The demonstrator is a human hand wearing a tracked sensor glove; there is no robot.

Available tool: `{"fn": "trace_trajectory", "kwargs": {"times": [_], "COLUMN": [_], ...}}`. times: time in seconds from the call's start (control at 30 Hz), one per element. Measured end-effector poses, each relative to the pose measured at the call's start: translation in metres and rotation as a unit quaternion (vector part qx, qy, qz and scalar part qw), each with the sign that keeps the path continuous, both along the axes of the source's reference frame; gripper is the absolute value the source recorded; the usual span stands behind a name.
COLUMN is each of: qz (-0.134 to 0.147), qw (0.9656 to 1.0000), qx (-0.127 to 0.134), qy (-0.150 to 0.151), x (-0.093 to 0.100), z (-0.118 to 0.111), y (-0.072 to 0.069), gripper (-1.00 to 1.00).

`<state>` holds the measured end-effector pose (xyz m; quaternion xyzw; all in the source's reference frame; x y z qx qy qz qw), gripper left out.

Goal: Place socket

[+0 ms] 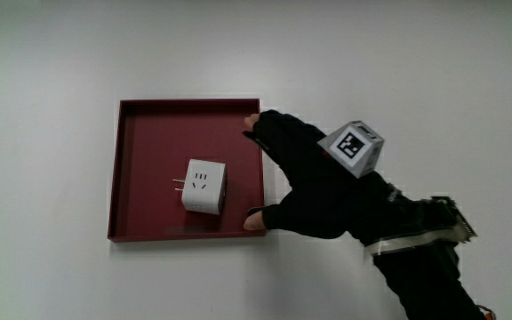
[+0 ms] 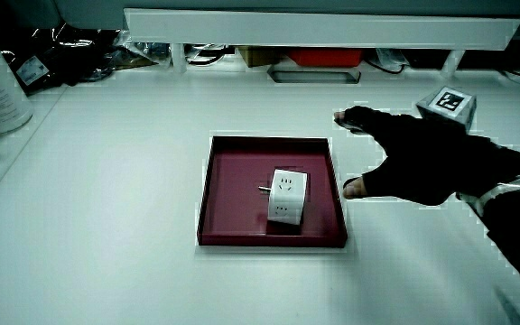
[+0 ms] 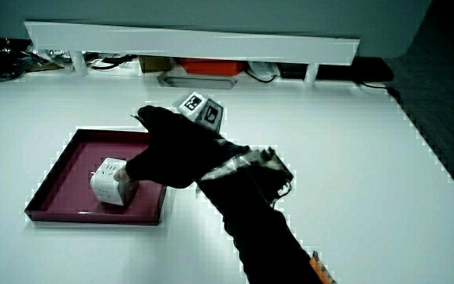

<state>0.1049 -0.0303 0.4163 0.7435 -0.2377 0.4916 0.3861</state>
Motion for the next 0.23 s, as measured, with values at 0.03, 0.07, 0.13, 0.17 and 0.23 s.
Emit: {"fn": "trace_trajectory", "kwargs": {"times": [0.03, 0.07, 0.13, 0.17, 0.23], "qz": [0.002, 0.004, 0.007, 0.005, 0.011], "qw": [0.9999, 0.9996, 0.9996, 0.9990, 0.9989], "qx": [0.000, -0.005, -0.014, -0.006, -0.010], "qy": [0.010, 0.029, 0.023, 0.044, 0.045], "x": [0.004, 0.008, 0.015, 0.020, 0.026], "z": [-0.005, -0.011, -0.023, -0.027, -0.036], "y": [0.000, 0.000, 0.000, 0.000, 0.001], "gripper": [-1.00, -1.00, -1.00, -1.00, -1.00]}}
